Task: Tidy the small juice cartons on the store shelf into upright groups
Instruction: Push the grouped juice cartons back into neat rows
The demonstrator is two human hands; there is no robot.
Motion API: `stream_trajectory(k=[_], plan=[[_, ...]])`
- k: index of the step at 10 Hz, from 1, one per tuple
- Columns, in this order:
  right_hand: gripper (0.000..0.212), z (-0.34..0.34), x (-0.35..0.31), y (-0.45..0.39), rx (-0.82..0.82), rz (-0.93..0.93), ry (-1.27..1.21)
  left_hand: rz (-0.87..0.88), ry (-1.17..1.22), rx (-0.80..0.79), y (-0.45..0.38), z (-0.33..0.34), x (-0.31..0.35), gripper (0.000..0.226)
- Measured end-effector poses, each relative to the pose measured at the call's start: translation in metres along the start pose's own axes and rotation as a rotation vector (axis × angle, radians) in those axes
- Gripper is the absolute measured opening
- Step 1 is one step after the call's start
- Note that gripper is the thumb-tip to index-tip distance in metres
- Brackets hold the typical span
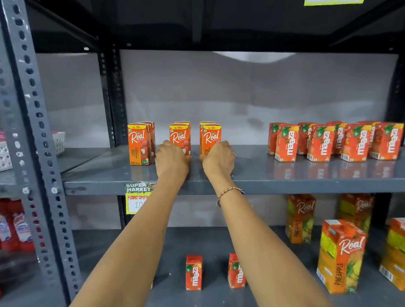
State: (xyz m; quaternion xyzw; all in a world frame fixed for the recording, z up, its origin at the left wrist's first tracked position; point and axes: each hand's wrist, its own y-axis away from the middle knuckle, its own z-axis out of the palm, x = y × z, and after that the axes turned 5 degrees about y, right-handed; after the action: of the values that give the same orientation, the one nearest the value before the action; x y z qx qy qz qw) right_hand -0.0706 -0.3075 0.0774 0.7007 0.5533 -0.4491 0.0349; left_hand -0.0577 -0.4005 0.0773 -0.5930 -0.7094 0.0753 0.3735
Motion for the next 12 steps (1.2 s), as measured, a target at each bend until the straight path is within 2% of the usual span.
stream_trajectory(k=[12], plan=[[0.072, -0.0008, 0.0018, -0.0024, -0.084, -0.043, 0.007, 0.029, -0.008, -0.027, 0.0022, 0.0006, -0.0038, 0.062]])
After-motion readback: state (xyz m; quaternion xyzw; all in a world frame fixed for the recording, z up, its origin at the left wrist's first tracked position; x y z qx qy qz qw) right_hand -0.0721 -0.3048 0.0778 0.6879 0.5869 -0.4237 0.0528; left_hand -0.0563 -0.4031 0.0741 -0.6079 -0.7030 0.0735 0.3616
